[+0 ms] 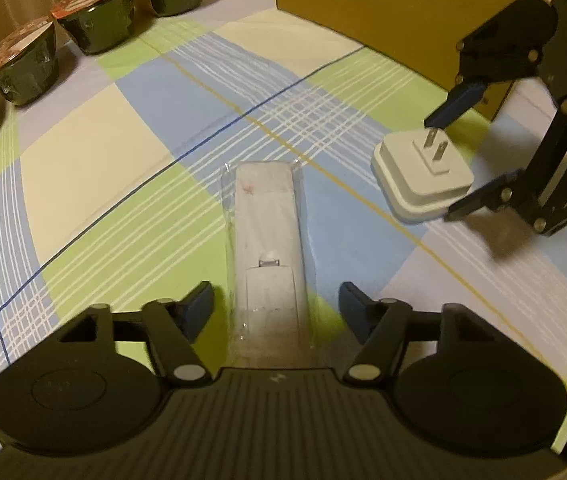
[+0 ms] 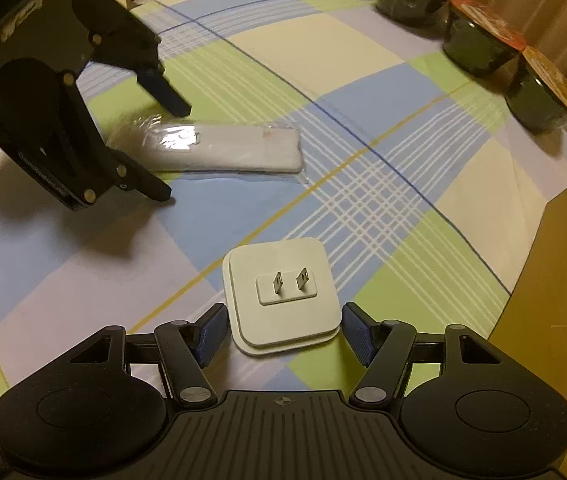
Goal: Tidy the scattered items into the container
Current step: 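Lift the bagged packet and white plug off the table with both tools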
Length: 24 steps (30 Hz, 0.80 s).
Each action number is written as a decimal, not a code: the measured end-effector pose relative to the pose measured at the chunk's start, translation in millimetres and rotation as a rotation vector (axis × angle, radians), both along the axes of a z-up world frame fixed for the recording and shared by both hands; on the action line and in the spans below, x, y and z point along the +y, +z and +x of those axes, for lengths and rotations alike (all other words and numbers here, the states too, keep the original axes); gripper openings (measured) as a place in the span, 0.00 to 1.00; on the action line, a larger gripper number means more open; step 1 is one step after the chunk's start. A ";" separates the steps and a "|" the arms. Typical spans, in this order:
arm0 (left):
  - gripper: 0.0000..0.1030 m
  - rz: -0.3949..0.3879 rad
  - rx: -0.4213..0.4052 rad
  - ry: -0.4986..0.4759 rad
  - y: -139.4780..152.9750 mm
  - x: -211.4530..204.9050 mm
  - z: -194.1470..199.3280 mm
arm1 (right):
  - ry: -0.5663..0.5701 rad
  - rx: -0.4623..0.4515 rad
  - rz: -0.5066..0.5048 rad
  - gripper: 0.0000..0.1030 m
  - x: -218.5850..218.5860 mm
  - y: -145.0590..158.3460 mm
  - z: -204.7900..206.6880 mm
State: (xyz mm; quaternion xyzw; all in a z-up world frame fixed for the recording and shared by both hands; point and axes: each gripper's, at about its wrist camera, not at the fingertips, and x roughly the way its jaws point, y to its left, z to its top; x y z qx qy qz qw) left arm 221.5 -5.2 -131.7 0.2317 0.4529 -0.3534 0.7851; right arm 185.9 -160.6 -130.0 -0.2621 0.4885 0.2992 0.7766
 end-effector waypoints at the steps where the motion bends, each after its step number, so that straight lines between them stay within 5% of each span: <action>1: 0.59 -0.004 0.006 0.003 0.0 0.3 0.7 | -0.001 -0.001 0.005 0.67 -0.2 0.5 1.0; 3: 0.54 -0.006 0.013 0.005 -0.4 0.7 0.3 | -0.005 -0.015 0.014 0.95 0.3 1.2 2.4; 15: 0.37 -0.017 0.054 0.041 -0.3 -1.8 0.8 | -0.009 -0.014 0.065 0.96 0.9 2.9 10.5; 24: 0.44 -0.009 0.046 0.054 0.2 0.6 1.2 | -0.006 -0.002 0.078 0.96 -3.3 1.7 12.2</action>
